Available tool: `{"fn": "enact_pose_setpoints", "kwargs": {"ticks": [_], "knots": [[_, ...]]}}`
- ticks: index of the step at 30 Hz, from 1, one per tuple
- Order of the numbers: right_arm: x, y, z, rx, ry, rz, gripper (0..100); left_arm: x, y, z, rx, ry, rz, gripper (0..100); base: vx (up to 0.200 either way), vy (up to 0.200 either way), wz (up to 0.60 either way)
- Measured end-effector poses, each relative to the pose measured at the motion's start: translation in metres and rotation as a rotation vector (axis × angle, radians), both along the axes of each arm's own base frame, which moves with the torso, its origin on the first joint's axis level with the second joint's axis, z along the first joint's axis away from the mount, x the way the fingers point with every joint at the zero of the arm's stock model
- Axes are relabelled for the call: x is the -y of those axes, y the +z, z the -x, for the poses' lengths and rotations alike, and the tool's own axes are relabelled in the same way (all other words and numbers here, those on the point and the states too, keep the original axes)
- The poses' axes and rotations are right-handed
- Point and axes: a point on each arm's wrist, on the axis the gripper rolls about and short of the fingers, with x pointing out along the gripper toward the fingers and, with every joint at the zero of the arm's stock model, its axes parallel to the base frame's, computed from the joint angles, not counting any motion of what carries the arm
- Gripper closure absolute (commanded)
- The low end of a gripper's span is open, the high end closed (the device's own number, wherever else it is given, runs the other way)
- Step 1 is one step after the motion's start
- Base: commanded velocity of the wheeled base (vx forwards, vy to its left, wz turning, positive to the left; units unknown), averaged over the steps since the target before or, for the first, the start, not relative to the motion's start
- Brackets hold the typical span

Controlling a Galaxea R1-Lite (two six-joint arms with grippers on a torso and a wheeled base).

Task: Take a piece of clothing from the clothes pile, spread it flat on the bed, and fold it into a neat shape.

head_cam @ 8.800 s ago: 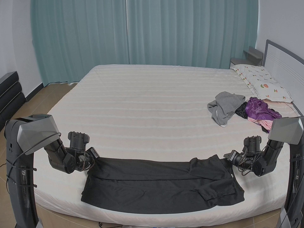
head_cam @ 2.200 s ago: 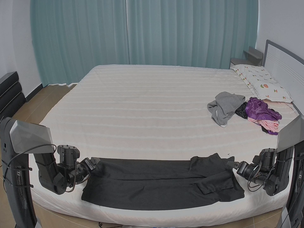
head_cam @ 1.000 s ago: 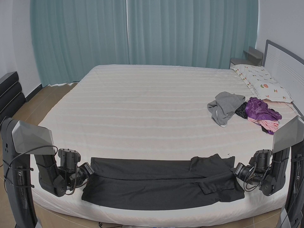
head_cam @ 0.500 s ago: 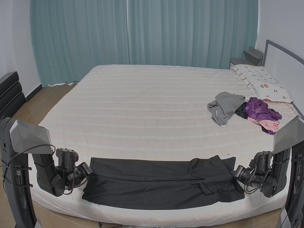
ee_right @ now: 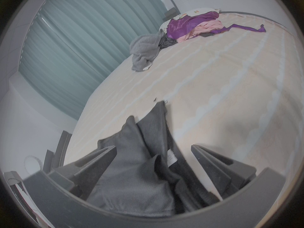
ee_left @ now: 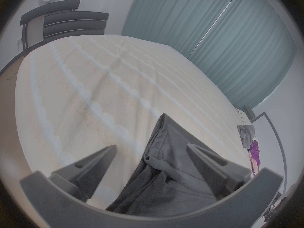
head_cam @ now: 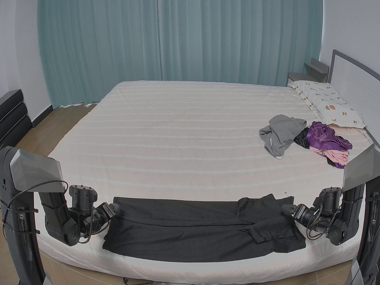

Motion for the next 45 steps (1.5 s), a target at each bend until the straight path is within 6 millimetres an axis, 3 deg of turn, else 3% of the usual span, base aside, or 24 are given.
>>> {"fn": "enact_pose_setpoints", "kwargs": {"ticks": [10,20,45], "knots": [[0.014,0.001,-0.01,0.027,-0.051,-0.059,0,0.002,0.014,-0.009,0.045,-0.128,0.053,0,0.0,0.0,0.0],[0.015,-0.004,-0.012,0.018,-0.059,-0.108,0,0.005,0.006,-0.033,0.042,-0.232,-0.028,0,0.0,0.0,0.0],[0.015,-0.008,-0.012,0.002,-0.061,-0.123,0,0.013,-0.015,-0.017,-0.03,-0.32,-0.104,0,0.0,0.0,0.0]]}}
